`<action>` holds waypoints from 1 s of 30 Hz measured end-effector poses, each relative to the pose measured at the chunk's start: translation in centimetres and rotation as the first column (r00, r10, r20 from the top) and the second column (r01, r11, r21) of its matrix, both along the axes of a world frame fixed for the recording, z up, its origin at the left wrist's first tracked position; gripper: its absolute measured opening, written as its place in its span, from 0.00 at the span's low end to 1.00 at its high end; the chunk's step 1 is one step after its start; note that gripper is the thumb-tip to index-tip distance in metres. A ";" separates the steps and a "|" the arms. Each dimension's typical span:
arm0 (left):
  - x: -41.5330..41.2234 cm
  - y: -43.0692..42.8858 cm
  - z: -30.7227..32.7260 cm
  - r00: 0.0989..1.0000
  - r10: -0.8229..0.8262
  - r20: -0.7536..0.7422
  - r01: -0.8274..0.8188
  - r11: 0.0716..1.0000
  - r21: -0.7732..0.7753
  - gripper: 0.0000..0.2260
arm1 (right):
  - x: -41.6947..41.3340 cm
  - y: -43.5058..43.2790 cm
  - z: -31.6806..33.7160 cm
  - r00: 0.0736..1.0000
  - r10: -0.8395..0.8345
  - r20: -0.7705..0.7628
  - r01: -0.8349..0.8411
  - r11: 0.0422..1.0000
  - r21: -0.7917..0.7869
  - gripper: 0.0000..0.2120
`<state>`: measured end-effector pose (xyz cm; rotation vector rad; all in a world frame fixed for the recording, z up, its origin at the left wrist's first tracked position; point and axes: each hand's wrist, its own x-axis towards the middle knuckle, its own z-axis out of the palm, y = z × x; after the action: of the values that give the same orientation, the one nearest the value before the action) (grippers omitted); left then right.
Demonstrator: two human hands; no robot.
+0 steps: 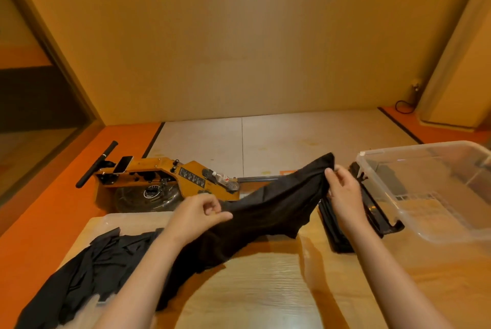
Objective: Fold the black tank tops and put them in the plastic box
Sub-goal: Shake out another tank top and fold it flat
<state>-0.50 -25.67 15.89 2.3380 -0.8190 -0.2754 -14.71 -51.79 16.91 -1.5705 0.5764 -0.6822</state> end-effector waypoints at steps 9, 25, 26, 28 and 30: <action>-4.5 -5.8 0.0 0.948 -0.244 -0.203 0.186 0.946 -0.267 0.30 | 0.0 5.0 -1.2 0.881 0.436 -0.181 -0.425 0.900 0.097 0.04; -4.3 -5.9 4.0 0.968 -0.212 -0.136 0.161 0.935 -0.317 0.01 | -1.4 4.3 -8.4 0.749 0.520 -0.410 -0.530 0.842 0.100 0.17; -4.1 -5.8 4.4 0.971 -0.201 -0.129 0.151 0.935 -0.321 0.02 | -1.5 4.3 -9.4 0.738 0.512 -0.440 -0.538 0.840 0.074 0.16; -3.7 -5.3 5.1 0.975 -0.174 -0.140 0.120 0.937 -0.328 0.02 | -1.8 4.2 -11.2 0.719 0.477 -0.506 -0.551 0.834 0.002 0.12; -3.2 -4.6 5.6 0.978 -0.148 -0.147 0.092 0.939 -0.332 0.02 | -2.1 3.9 -13.0 0.731 0.419 -0.538 -0.525 0.849 -0.051 0.08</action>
<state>-3.70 -30.28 21.45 1.9325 -0.8545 -0.3587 -16.83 -47.85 3.91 -2.0092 0.4583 0.0923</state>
